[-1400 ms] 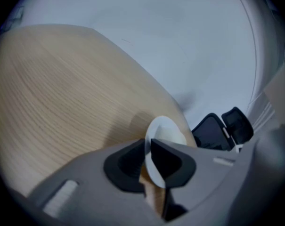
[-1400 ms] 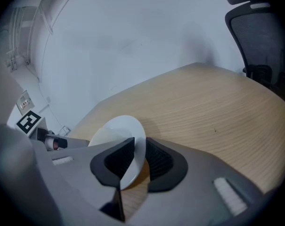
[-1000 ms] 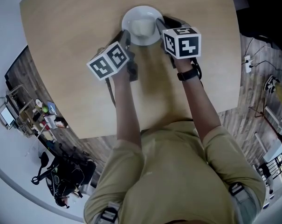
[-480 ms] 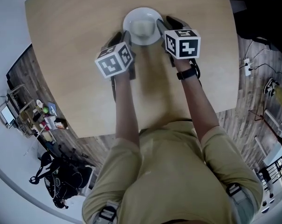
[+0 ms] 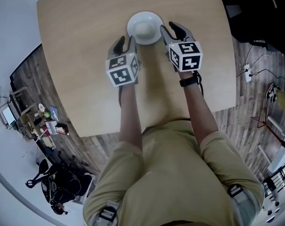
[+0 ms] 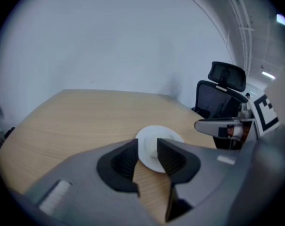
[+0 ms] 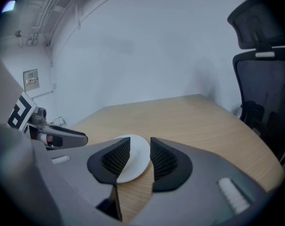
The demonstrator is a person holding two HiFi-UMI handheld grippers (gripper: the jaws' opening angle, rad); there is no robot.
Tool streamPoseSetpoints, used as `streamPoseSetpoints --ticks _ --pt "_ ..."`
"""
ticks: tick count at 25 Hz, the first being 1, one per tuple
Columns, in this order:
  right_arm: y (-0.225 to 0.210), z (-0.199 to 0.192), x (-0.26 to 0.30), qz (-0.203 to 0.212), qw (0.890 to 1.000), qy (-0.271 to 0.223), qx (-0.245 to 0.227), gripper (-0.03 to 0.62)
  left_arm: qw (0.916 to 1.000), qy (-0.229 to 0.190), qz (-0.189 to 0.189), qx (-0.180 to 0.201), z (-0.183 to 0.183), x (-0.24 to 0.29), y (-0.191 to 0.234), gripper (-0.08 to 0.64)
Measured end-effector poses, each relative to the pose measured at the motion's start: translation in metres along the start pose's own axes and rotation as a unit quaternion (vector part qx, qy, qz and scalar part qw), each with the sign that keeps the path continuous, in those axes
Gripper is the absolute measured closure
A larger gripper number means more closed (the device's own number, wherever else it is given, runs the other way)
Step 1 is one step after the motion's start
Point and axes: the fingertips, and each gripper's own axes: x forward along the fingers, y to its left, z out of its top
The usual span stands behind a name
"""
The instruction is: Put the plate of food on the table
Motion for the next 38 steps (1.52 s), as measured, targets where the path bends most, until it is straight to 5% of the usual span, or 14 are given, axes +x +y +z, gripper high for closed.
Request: streamPoseSetpoints --ticks 12,19,38 --pt "-0.004 -0.008 0.004 -0.020 0.997 -0.066 -0.047 0.525 0.9963 -0.081 0.022 0.018 0.003 0.005 0.016 0.535" --pt "0.081 0.008 -0.134 -0.020 0.988 -0.135 -0.070 0.552 0.9852 -0.167 0.029 0.028 0.007 -0.153 -0.025 0.557" --pt "0.133 -0.059 -0.285 -0.063 0.977 -0.186 -0.084 0.586 0.9717 -0.225 0.019 0.069 -0.077 -0.296 -0.066 0.557"
